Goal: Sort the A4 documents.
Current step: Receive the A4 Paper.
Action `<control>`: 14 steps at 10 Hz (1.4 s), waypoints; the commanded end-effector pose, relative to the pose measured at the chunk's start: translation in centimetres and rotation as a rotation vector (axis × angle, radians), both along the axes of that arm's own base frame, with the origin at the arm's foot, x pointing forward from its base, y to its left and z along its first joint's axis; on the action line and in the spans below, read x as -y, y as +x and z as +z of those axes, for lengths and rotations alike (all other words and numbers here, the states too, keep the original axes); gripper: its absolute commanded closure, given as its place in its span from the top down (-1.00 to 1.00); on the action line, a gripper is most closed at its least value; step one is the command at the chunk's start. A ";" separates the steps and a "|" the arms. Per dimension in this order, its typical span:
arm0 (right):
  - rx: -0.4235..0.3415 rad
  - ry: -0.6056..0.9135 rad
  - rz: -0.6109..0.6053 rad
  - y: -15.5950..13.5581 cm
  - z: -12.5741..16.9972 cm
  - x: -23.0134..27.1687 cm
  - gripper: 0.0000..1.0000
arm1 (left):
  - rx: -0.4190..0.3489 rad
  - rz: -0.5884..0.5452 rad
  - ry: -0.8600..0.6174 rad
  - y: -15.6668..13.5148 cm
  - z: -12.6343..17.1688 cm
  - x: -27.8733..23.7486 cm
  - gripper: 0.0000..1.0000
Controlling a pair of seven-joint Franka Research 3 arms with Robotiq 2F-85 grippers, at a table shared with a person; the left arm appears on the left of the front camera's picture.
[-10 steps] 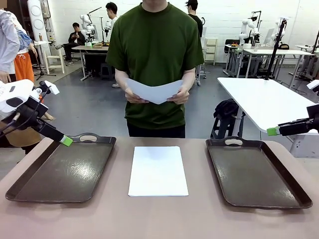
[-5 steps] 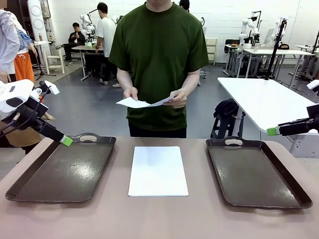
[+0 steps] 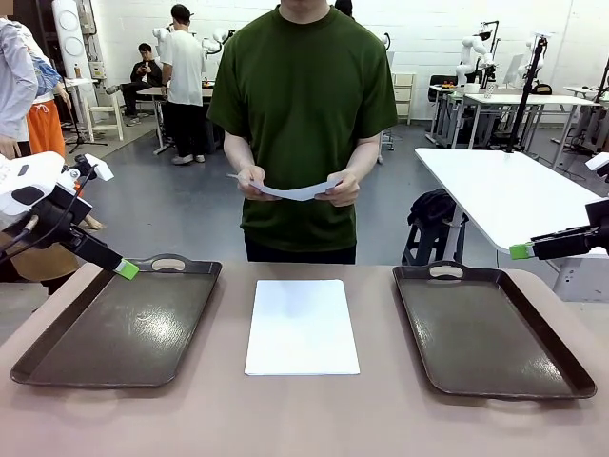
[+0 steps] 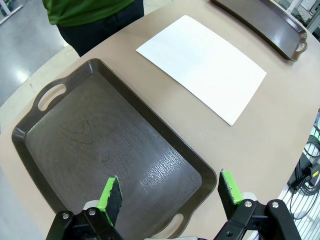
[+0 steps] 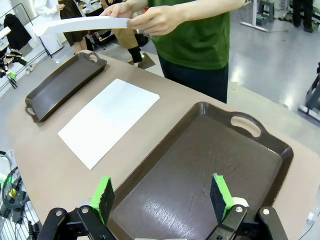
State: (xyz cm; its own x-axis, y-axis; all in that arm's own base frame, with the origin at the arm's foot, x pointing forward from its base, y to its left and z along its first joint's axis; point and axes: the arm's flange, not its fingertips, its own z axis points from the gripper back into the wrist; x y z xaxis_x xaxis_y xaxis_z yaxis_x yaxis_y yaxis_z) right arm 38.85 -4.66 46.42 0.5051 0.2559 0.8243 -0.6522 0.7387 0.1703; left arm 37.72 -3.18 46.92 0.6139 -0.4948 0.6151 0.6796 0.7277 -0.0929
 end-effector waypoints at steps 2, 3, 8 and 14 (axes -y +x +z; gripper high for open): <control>0.007 0.007 0.012 0.0 -0.1 -0.1 1.00 | 0.017 -0.011 -0.007 0.1 -0.2 -0.2 1.00; 0.007 0.007 0.012 0.0 -0.1 -0.1 1.00 | 0.017 -0.011 -0.007 0.1 -0.2 -0.2 1.00; 0.007 0.007 0.012 0.0 -0.1 -0.1 1.00 | 0.017 -0.011 -0.007 0.1 -0.2 -0.2 1.00; 0.007 0.007 0.012 0.0 -0.1 -0.1 1.00 | 0.017 -0.011 -0.007 0.1 -0.2 -0.2 1.00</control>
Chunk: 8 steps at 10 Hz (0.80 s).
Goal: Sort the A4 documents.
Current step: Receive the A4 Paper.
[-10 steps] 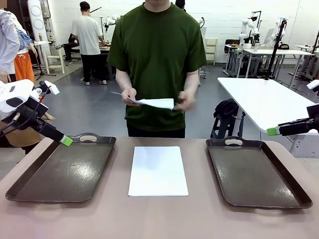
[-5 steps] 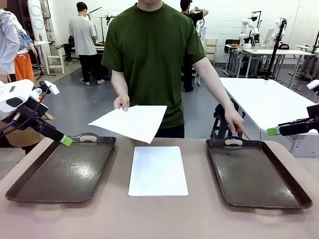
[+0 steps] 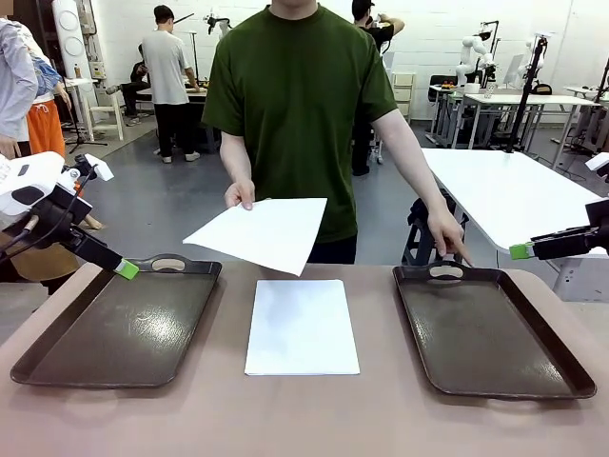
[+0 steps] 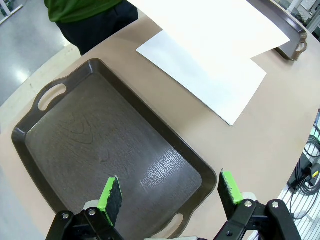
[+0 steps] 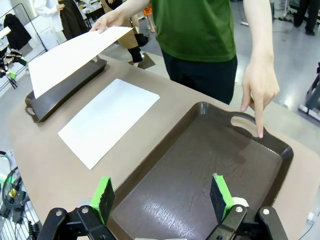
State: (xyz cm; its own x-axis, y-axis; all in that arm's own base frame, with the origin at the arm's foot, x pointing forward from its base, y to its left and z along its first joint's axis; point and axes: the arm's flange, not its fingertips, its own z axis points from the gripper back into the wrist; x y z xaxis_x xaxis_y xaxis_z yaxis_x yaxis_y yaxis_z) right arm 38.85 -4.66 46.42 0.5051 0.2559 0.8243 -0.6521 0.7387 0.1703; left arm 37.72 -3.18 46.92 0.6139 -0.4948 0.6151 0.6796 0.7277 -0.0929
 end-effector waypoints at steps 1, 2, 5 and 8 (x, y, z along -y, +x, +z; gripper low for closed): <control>0.000 0.000 0.000 0.0 0.0 0.0 1.00 | 0.017 -0.011 -0.007 0.1 -0.2 -0.2 1.00; -0.082 0.091 -0.006 1.2 -0.5 -0.5 1.00 | 0.017 -0.011 -0.007 0.1 -0.2 -0.2 1.00; -0.371 0.269 -0.071 3.1 -3.4 -4.4 1.00 | 0.017 -0.011 -0.007 0.1 -0.2 -0.2 1.00; -0.569 0.408 -0.102 4.2 -5.2 -8.2 1.00 | 0.017 -0.011 -0.007 0.1 -0.2 -0.2 1.00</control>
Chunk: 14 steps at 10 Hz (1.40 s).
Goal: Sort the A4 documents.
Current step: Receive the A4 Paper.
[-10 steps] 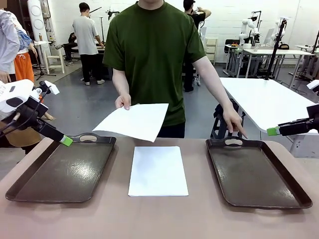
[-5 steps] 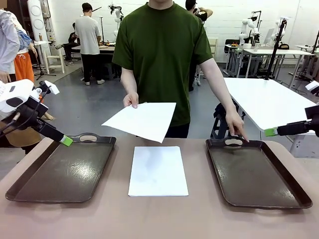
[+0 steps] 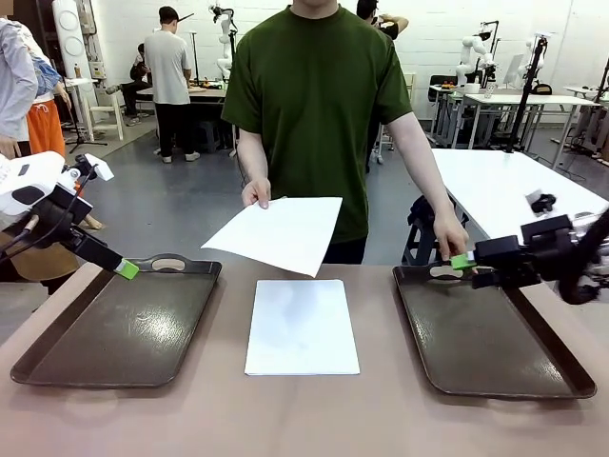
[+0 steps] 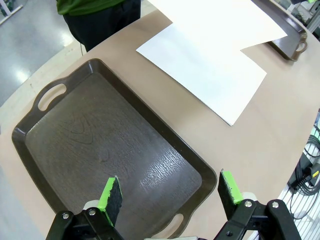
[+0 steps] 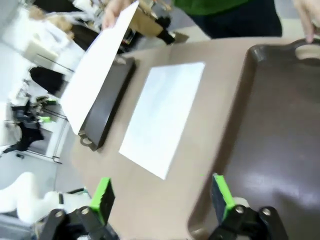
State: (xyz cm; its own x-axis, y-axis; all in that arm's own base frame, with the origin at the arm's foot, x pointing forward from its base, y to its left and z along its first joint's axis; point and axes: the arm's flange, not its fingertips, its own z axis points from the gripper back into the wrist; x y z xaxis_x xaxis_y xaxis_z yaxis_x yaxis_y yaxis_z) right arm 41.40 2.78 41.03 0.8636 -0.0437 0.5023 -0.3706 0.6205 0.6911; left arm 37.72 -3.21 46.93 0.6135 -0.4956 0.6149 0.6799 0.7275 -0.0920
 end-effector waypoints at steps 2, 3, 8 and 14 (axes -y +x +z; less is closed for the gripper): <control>-0.111 0.224 -0.001 2.3 -0.5 -3.5 1.00 | 0.016 -0.010 -0.008 0.1 -0.2 -0.3 1.00; -0.122 0.276 0.012 2.4 -0.7 -4.4 1.00 | 0.016 -0.010 -0.008 0.1 -0.2 -0.3 1.00; -0.213 0.448 0.038 4.2 -2.5 -9.1 1.00 | 0.016 -0.010 -0.008 0.1 -0.2 -0.3 1.00; -0.293 0.478 0.031 9.0 -3.8 -15.2 1.00 | 0.016 -0.010 -0.008 0.1 -0.2 -0.3 1.00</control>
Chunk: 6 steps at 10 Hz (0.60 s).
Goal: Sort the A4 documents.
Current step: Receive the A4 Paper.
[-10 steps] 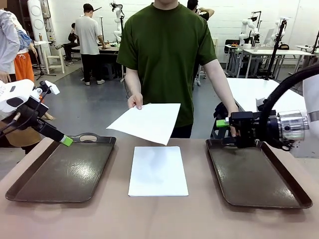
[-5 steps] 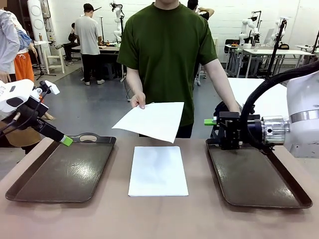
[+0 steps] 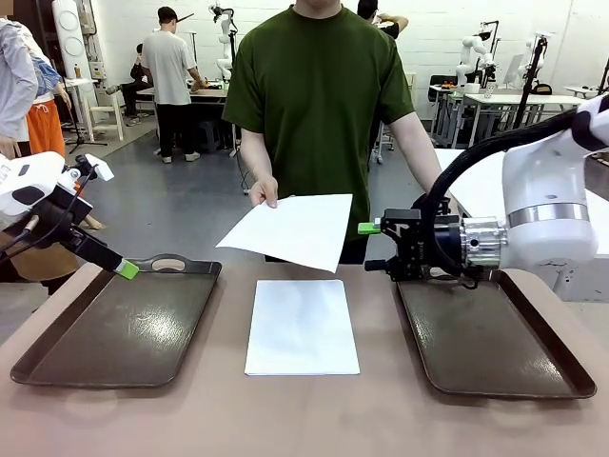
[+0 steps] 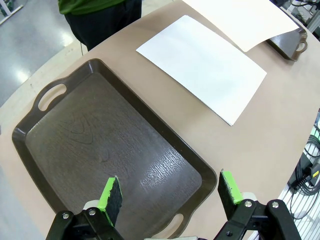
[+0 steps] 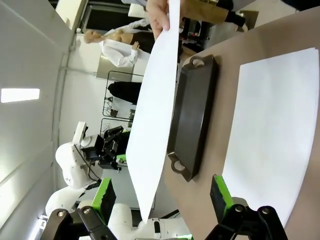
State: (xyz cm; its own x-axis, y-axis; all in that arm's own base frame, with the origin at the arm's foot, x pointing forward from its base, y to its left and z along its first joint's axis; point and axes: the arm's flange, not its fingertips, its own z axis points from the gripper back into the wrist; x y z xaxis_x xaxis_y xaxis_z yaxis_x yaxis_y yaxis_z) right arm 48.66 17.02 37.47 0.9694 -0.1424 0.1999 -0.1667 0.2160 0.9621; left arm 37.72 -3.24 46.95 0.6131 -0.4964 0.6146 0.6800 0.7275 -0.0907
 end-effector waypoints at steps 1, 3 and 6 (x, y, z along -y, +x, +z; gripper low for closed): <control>-0.032 0.028 -0.035 2.5 -0.1 -1.8 1.00 | 0.016 -0.010 -0.009 0.1 -0.3 -0.3 1.00; -0.051 0.054 -0.046 4.4 -0.2 -2.6 1.00 | 0.016 -0.010 -0.009 0.1 -0.3 -0.3 1.00; -0.108 0.062 -0.058 6.8 -0.8 -3.6 1.00 | 0.016 -0.010 -0.009 0.1 -0.3 -0.3 1.00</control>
State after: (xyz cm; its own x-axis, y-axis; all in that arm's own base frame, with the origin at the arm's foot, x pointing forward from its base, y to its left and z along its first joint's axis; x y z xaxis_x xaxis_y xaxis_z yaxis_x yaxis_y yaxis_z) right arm 54.59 19.52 36.65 0.9774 -0.1760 0.1173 -0.0860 0.1759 0.9807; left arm 37.72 -3.24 46.95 0.6131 -0.4964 0.6145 0.6800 0.7276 -0.0907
